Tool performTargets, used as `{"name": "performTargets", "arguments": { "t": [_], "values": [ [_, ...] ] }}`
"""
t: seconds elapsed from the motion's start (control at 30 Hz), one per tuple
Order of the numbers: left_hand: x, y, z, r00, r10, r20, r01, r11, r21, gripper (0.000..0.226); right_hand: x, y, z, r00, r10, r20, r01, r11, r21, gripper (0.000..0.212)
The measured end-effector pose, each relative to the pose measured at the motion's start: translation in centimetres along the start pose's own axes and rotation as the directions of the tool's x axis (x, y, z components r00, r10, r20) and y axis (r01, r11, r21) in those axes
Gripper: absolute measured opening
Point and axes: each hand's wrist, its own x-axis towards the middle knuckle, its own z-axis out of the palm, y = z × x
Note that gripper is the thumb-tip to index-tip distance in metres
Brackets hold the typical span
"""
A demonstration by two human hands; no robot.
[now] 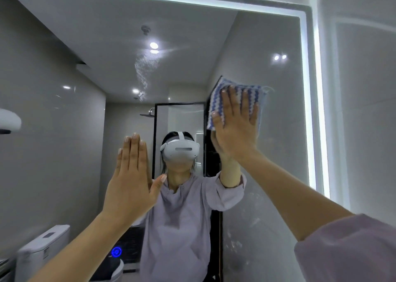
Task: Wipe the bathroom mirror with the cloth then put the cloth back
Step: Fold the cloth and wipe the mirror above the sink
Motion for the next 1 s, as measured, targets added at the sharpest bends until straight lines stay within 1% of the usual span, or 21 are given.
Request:
{"name": "performTargets", "arguments": {
  "t": [0.1,0.17,0.27,0.47,0.63,0.73,0.87,0.93,1.0],
  "values": [
    [0.1,0.0,0.0,1.000,-0.007,0.010,0.007,1.000,-0.005,0.088,-2.1,-2.6,0.4,0.985,-0.159,0.068,0.162,0.985,-0.052,0.063],
    [0.1,0.0,0.0,1.000,-0.003,0.007,0.003,1.000,0.002,0.088,-3.4,-4.2,0.7,0.973,-0.217,0.086,0.220,0.975,-0.036,0.062],
    [0.1,0.0,-0.1,1.000,0.009,0.001,-0.009,1.000,0.025,0.088,-4.3,-5.1,0.8,0.968,-0.229,0.102,0.232,0.973,-0.009,0.062],
    [0.1,0.0,0.0,1.000,0.005,0.005,-0.005,1.000,0.022,0.088,-4.0,-4.3,0.3,0.953,-0.263,0.149,0.266,0.964,0.006,0.065],
    [0.1,-0.1,-0.2,1.000,-0.006,0.025,0.005,1.000,0.023,0.089,-3.6,-1.5,-0.1,0.933,-0.340,0.115,0.343,0.939,-0.009,0.066],
    [0.1,-0.1,-0.2,1.000,-0.006,0.020,0.005,1.000,0.017,0.089,-3.3,2.6,-0.3,0.948,-0.305,0.096,0.311,0.949,-0.055,0.066],
    [0.1,-0.1,-0.2,1.000,-0.005,0.019,0.005,1.000,0.017,0.090,-3.3,9.2,-1.3,0.969,-0.204,0.138,0.222,0.965,-0.136,0.068],
    [0.0,-0.1,-0.2,1.000,-0.004,0.023,0.004,1.000,0.019,0.090,-3.5,12.6,-1.9,0.979,-0.133,0.152,0.154,0.979,-0.136,0.069],
    [0.0,-0.1,-0.2,1.000,-0.001,0.025,0.001,1.000,0.019,0.089,-4.1,15.6,-2.6,0.986,-0.027,0.164,0.044,0.994,-0.100,0.070]
  ]
}}
